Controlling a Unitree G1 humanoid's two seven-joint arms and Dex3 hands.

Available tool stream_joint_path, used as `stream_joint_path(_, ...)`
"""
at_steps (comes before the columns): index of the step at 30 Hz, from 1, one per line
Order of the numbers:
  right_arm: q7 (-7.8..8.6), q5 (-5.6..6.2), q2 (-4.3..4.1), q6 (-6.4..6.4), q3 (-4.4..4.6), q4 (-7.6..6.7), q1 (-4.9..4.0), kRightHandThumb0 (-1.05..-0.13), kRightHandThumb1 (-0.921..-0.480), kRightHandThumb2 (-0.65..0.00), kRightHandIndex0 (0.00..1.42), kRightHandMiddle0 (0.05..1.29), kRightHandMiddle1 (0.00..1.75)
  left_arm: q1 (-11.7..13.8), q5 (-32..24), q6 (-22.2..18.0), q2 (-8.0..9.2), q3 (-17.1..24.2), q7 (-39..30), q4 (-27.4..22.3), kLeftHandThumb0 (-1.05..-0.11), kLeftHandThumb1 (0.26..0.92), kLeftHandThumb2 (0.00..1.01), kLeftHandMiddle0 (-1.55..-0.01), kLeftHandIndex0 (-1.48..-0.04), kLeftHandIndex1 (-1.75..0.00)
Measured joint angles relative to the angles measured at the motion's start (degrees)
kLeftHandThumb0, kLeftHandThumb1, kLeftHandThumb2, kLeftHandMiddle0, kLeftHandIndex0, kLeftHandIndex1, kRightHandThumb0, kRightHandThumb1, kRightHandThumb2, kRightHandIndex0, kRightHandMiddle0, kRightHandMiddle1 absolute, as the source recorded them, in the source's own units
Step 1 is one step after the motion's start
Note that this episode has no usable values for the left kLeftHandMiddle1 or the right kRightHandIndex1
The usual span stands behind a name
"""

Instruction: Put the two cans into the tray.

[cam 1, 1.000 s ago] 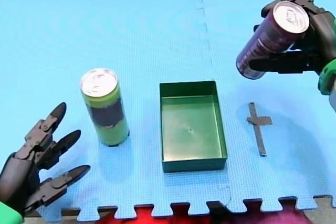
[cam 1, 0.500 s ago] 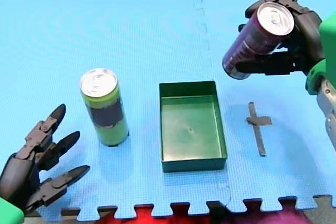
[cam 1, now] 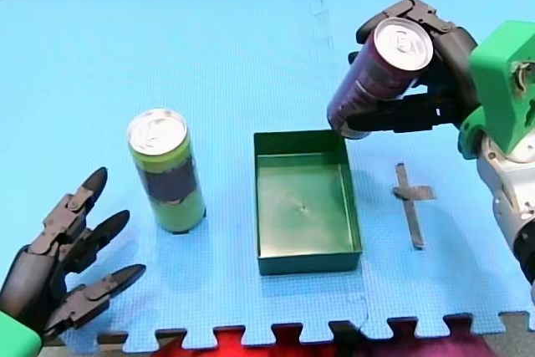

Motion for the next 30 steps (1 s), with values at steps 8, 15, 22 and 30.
stream_joint_path(8,-0.26,0.81,2.39,0.26,-0.27,0.37,-0.18,-0.333,-0.773,0.0,0.93,0.56,1.75,-0.2,-0.55,-0.47,-0.31,-0.01,-0.62,0.8,-1.048,0.835,0.0,-0.49,-0.24,0.0)
stream_joint_path(15,-0.41,0.67,3.1,0.66,0.2,-0.5,-0.17,-0.336,-0.767,0.0,0.93,0.56,1.75,-0.72,-1.49,-1.58,-0.57,0.22,-1.21,2.1,-1.048,0.837,0.0,-0.49,-0.24,0.0)
stream_joint_path(22,1.49,-0.25,3.23,3.44,1.56,0.23,-0.77,-0.355,-0.774,-0.003,0.93,0.56,1.75,-0.73,-1.51,-1.76,-0.65,0.26,-1.2,2.16,-1.048,0.839,0.0,-0.5,-0.24,0.0)
stream_joint_path(30,-0.23,-1.26,5.1,1.52,2.31,1.32,-1.32,-0.363,-0.781,-0.005,0.93,0.57,1.75,-0.61,-0.36,-1.68,-0.55,0.13,-0.25,1.6,-1.048,0.84,0.0,-0.5,-0.24,0.0)
